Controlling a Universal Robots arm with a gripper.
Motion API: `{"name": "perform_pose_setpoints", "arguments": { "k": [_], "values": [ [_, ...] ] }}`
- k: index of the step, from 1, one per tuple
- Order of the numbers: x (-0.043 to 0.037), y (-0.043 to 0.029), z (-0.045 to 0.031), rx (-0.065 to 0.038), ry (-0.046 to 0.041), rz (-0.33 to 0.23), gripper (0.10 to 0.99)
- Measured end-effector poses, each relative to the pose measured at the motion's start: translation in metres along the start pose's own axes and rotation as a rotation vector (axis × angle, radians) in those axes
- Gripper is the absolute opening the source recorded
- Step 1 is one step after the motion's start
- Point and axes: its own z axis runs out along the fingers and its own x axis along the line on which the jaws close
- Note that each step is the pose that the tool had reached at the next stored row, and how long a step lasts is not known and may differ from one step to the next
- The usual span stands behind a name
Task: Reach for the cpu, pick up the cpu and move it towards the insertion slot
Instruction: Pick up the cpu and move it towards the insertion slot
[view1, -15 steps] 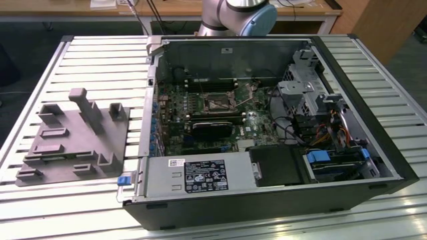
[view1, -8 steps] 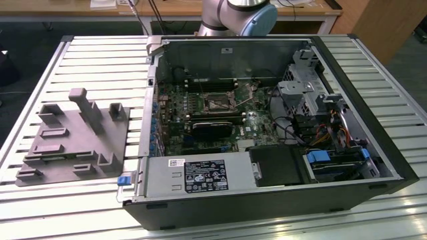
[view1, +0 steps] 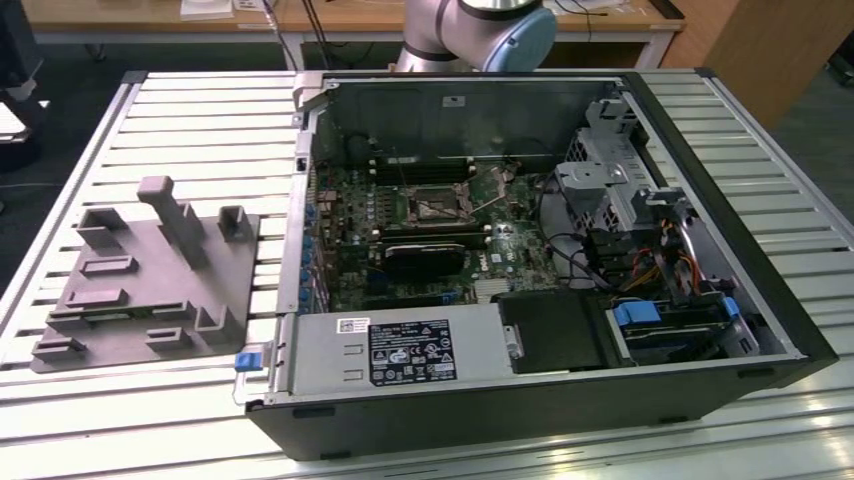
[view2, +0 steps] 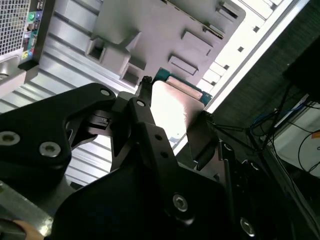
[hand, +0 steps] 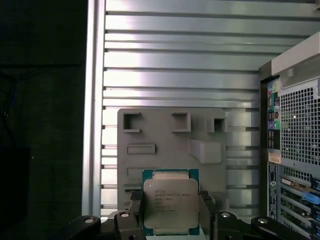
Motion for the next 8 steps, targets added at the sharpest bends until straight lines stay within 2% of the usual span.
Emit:
{"name": "perform_pose_setpoints", "arguments": {
  "k": [8],
  "values": [
    [-0.0321,0.0002,0.0008,0.000,0.0025,0.000,0.533]
  ]
}}
